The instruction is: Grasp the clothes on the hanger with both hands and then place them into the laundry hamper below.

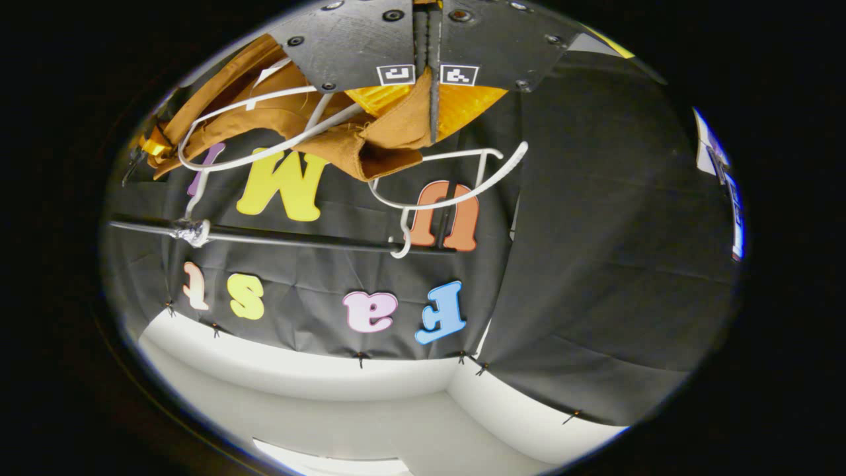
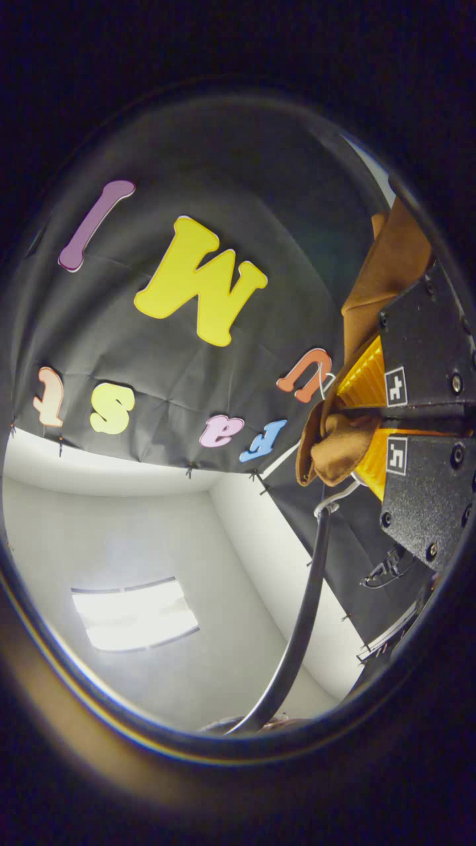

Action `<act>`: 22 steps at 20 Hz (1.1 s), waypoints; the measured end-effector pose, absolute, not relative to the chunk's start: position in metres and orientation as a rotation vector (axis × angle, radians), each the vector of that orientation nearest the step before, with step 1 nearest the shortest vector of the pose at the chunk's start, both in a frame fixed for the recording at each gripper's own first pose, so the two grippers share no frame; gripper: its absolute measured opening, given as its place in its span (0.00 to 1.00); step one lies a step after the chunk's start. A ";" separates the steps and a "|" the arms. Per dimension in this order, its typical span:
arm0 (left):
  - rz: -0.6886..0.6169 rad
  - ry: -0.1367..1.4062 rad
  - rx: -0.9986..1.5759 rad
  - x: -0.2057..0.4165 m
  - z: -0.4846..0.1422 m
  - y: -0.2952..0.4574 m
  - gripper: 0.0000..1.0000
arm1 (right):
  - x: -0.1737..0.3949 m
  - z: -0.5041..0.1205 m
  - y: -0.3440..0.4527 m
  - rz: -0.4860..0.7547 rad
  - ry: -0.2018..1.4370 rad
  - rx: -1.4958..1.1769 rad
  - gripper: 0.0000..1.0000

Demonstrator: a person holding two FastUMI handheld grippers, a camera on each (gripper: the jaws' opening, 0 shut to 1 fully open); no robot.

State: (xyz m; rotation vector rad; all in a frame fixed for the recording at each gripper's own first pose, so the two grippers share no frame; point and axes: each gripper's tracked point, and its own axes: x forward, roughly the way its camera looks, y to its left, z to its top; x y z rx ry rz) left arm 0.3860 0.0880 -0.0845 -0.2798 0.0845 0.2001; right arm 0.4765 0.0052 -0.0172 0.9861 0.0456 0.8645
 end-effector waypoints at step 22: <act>0.113 0.410 -0.241 0.344 -0.241 0.007 0.00 | 0.443 -0.165 0.037 0.701 0.399 0.758 0.03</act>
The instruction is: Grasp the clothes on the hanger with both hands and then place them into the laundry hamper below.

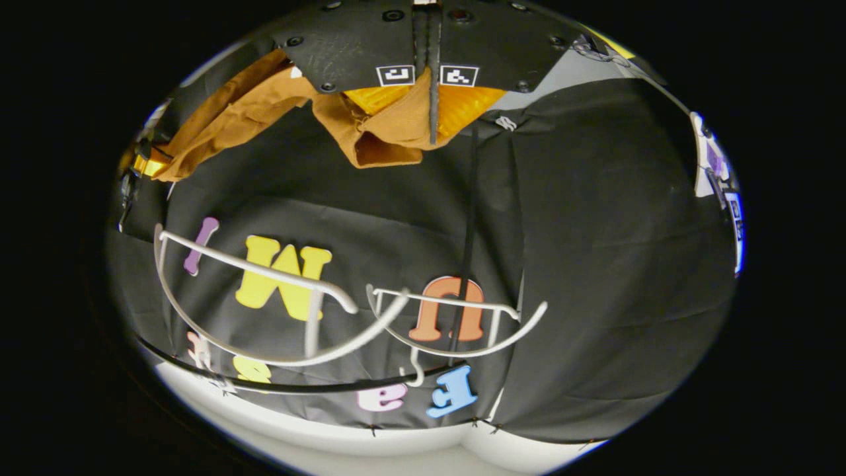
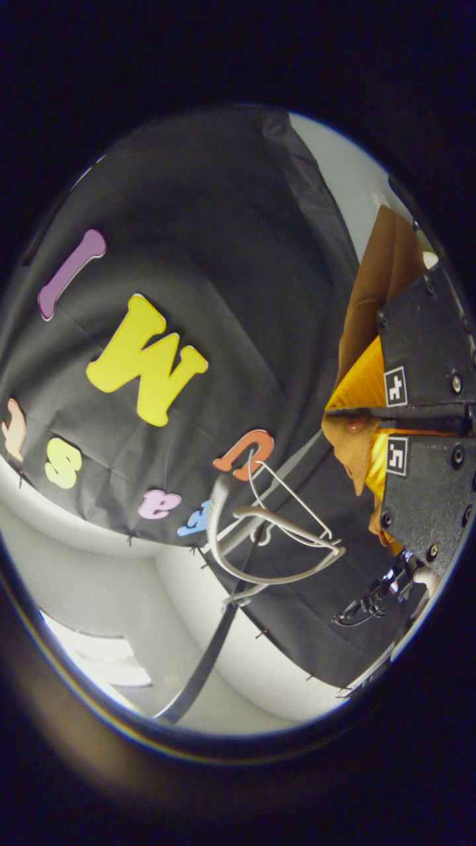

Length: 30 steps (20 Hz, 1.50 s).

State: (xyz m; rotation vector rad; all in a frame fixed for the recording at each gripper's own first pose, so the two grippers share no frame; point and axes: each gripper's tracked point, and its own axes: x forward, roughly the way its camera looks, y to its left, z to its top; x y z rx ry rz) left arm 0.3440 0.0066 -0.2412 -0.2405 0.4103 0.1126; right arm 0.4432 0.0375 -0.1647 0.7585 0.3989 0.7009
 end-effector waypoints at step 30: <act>-0.266 0.552 -0.183 0.278 -0.305 -0.173 0.00 | 0.316 -0.273 0.116 0.890 0.709 0.349 0.04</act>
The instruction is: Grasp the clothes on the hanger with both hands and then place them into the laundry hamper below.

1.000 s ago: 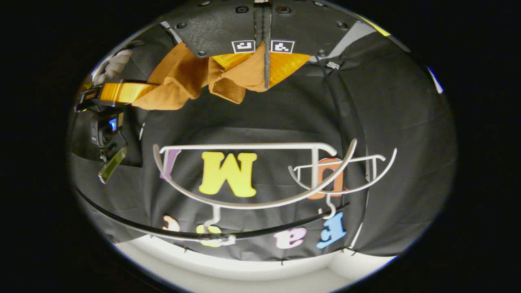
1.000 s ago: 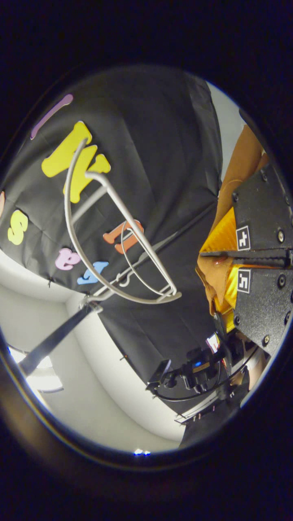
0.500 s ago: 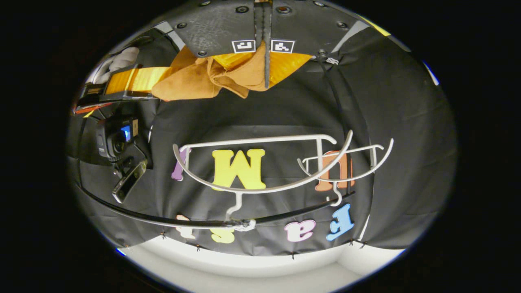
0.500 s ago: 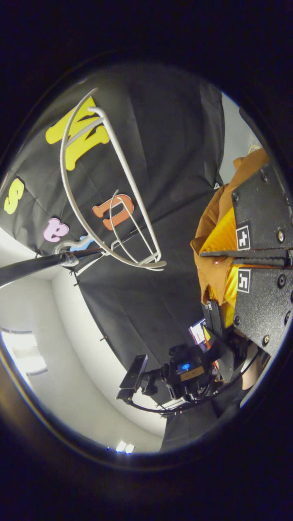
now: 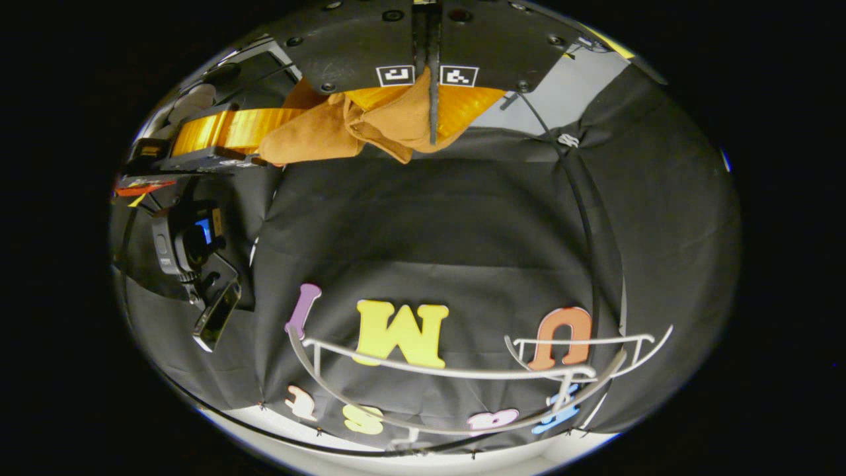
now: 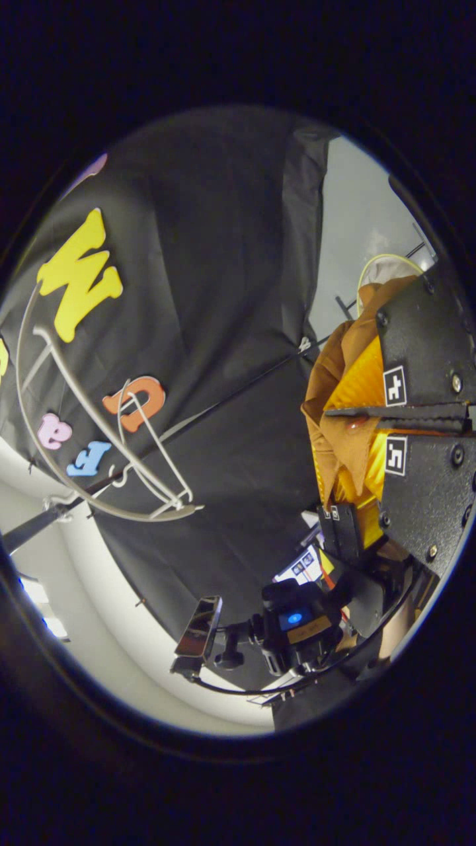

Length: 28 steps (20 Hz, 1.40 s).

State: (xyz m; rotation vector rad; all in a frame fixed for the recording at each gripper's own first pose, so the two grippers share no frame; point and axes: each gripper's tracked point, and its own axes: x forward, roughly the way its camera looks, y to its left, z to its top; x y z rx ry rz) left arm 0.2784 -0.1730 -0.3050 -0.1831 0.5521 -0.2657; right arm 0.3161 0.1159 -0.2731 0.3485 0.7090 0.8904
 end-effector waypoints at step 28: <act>-0.089 1.141 -0.270 0.186 -0.497 -0.197 0.86 | 0.273 -0.488 0.092 0.479 1.262 0.024 0.33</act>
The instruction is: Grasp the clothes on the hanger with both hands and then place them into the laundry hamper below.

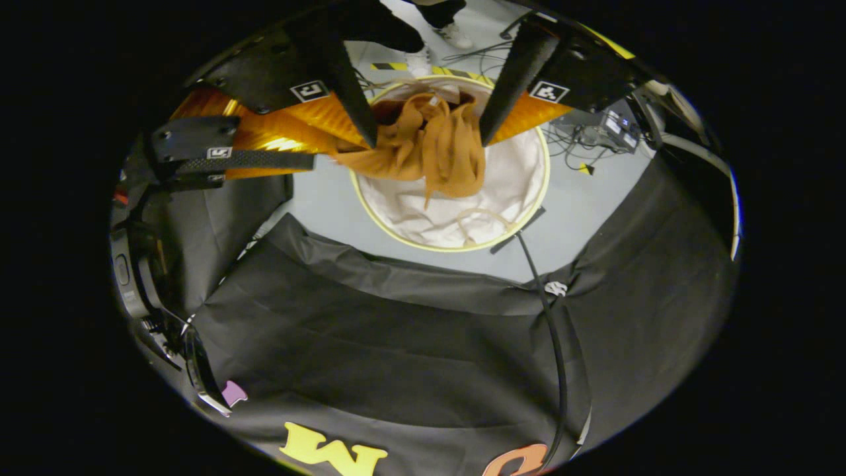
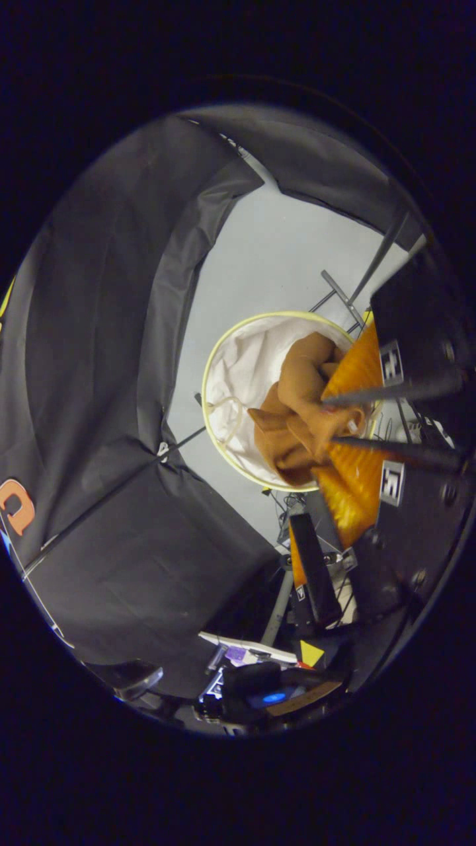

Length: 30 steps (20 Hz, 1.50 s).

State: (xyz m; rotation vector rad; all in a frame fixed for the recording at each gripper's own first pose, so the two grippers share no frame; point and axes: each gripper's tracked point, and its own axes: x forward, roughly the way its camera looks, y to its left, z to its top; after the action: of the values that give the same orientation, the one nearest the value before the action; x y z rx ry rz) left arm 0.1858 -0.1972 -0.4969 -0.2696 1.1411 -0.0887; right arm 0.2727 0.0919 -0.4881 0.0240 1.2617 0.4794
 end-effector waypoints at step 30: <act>0.048 0.427 -0.079 0.097 -0.129 0.007 0.92 | 0.195 -0.148 0.124 0.310 0.387 -0.060 1.00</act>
State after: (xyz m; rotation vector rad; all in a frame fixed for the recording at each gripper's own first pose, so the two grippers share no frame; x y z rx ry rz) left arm 0.0969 0.0073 -0.1293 -0.0791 0.4268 0.0478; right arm 0.1951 0.1236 -0.1475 -0.0599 0.3869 0.3098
